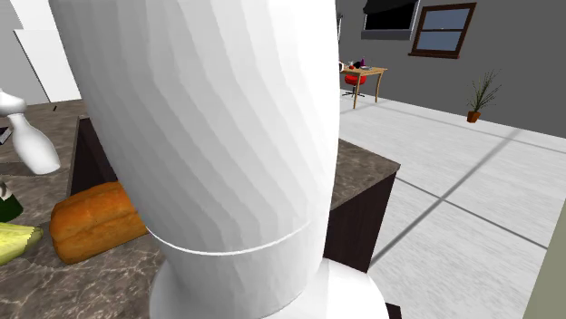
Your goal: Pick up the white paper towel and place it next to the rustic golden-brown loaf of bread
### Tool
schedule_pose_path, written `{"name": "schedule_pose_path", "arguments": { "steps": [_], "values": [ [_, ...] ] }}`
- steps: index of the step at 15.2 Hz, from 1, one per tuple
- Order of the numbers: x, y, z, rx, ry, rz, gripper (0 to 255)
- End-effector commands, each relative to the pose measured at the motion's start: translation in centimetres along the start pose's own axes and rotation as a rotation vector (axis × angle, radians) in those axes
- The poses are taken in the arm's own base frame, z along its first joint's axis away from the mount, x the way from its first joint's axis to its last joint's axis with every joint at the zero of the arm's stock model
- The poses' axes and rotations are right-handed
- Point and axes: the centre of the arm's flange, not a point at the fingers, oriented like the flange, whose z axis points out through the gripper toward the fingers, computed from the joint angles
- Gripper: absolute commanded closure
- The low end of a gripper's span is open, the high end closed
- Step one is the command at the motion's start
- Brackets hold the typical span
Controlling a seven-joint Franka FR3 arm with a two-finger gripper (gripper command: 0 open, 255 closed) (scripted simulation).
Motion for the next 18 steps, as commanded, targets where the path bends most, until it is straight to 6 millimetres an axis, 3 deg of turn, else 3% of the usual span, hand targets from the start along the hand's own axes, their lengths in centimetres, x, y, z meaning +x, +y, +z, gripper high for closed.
{"name": "schedule_pose_path", "arguments": {
  "steps": [1,12,18],
  "values": [
    [2.5,-0.6,0.5,0.004,0.005,-0.033,0],
    [15.2,-5.5,3.6,0.027,0.025,-0.205,0],
    [15.2,-5.6,6.7,0.027,0.025,-0.205,0]
  ]
}}
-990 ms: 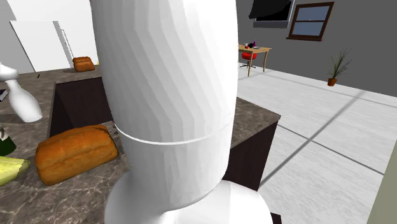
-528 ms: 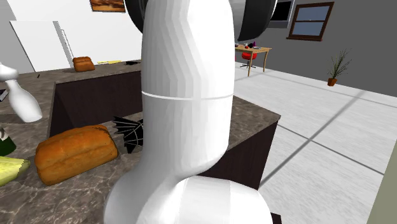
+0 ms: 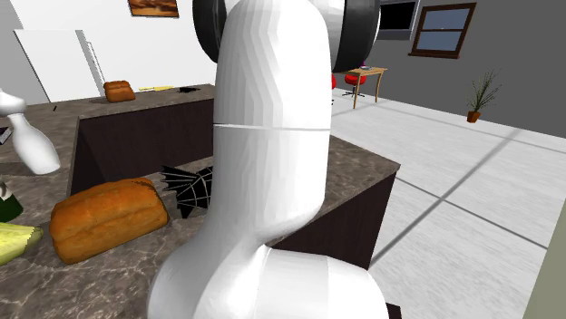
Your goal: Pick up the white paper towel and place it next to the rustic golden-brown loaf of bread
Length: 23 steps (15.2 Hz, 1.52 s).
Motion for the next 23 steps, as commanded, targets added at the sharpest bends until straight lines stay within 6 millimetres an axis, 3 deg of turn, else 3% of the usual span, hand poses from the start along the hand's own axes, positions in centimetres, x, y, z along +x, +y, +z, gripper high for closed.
{"name": "schedule_pose_path", "arguments": {
  "steps": [1,9,10,19,23],
  "values": [
    [0.0,-0.1,1.1,0.000,0.000,0.000,0],
    [0.0,-0.1,1.4,0.000,0.000,0.000,0],
    [0.0,-0.1,1.4,0.000,0.000,0.000,255],
    [0.0,-0.1,1.4,0.000,0.000,0.000,255],
    [0.1,-0.2,-0.7,0.000,0.000,0.000,255]
  ]
}}
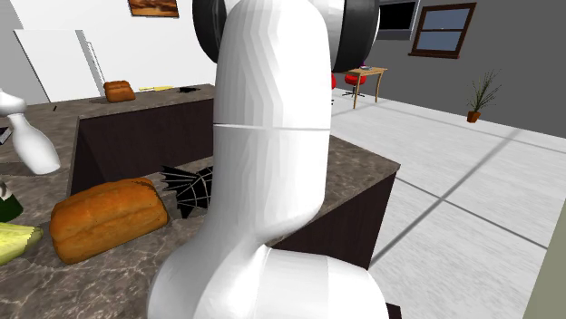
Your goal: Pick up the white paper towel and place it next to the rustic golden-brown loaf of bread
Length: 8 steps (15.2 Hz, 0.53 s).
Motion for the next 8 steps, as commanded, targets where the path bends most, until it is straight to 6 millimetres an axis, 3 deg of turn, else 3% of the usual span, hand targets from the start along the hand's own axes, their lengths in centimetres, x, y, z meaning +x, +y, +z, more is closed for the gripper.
{"name": "schedule_pose_path", "arguments": {
  "steps": [1,8],
  "values": [
    [0.0,0.0,-1.2,0.000,0.000,0.000,255],
    [0.0,-0.2,-4.9,0.000,0.000,0.000,255]
  ]
}}
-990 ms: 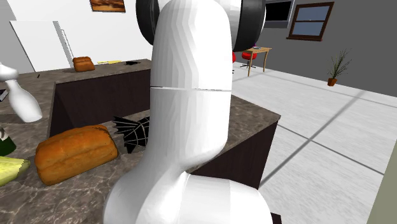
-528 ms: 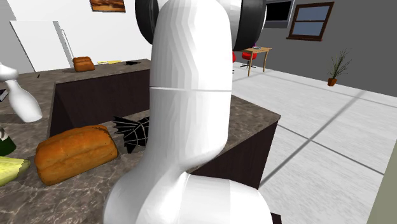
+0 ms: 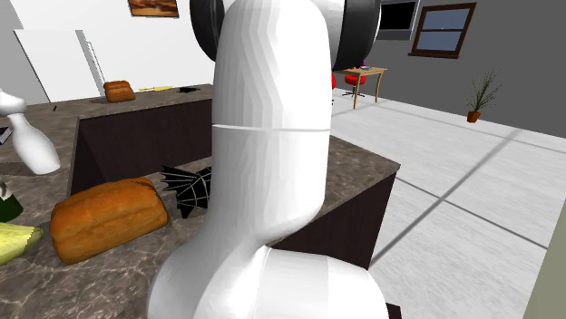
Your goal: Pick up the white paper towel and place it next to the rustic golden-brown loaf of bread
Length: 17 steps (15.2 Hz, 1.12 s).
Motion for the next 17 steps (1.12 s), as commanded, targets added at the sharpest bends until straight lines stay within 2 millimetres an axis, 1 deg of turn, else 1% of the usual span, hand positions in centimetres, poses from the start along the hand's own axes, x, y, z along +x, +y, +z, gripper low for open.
{"name": "schedule_pose_path", "arguments": {
  "steps": [1,17],
  "values": [
    [-0.1,0.0,-1.0,0.000,0.000,0.000,255],
    [0.0,-0.2,-9.5,0.000,0.000,0.000,255]
  ]
}}
